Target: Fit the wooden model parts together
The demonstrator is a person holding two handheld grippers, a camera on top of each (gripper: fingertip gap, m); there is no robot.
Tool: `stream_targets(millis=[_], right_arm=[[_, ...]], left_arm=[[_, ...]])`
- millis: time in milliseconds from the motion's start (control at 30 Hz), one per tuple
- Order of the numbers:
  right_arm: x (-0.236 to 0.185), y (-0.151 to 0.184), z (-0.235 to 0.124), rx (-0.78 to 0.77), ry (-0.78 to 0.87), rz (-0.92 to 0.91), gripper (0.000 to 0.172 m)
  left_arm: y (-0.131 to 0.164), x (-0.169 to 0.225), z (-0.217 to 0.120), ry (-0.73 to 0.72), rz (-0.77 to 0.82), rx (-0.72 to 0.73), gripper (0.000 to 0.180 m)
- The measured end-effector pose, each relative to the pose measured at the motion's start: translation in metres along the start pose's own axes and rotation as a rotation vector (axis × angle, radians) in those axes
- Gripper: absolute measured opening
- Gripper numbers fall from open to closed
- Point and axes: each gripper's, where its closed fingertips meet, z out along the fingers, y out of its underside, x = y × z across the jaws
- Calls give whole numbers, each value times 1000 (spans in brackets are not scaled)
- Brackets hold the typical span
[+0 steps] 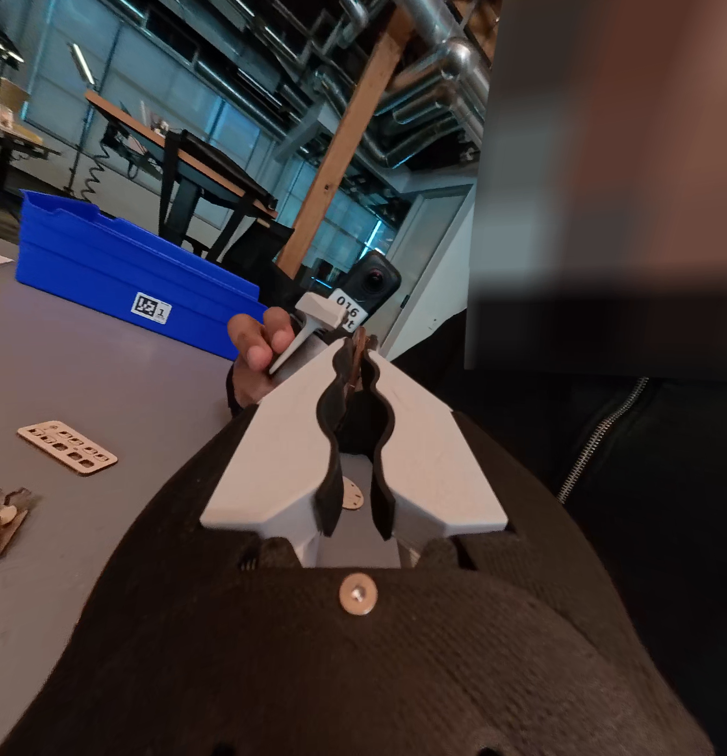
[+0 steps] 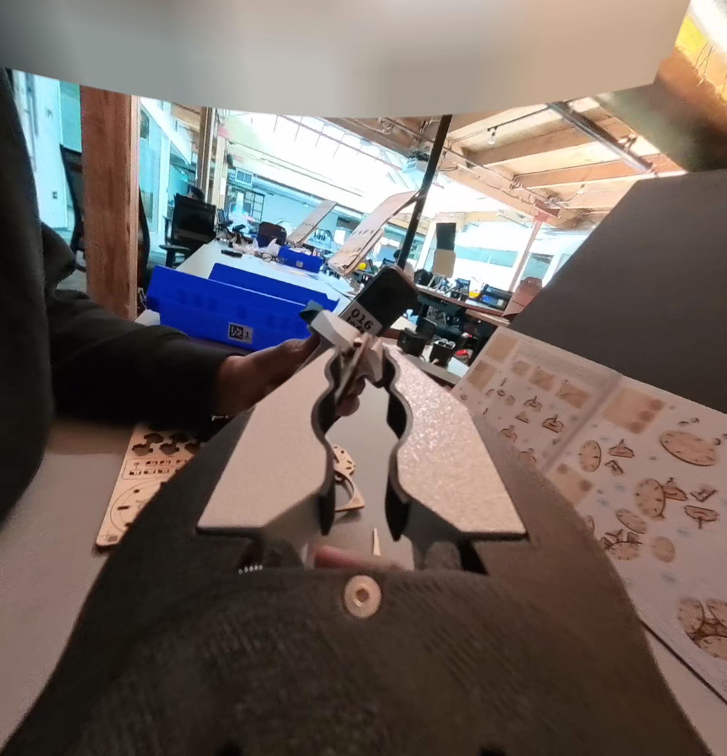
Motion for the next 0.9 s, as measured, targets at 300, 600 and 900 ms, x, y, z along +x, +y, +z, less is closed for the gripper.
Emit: stream_targets(millis=[300, 600, 900], right_arm=[[6, -3, 0, -7, 58, -39, 15], [2, -2, 2, -31, 58, -125, 7], [2, -5, 4, -107, 34, -130, 7]], left_arm=[[2, -4, 2, -64, 70, -17, 0], [3, -3, 4, -54, 52, -14, 0], [0, 1, 5, -23, 18, 6, 0]])
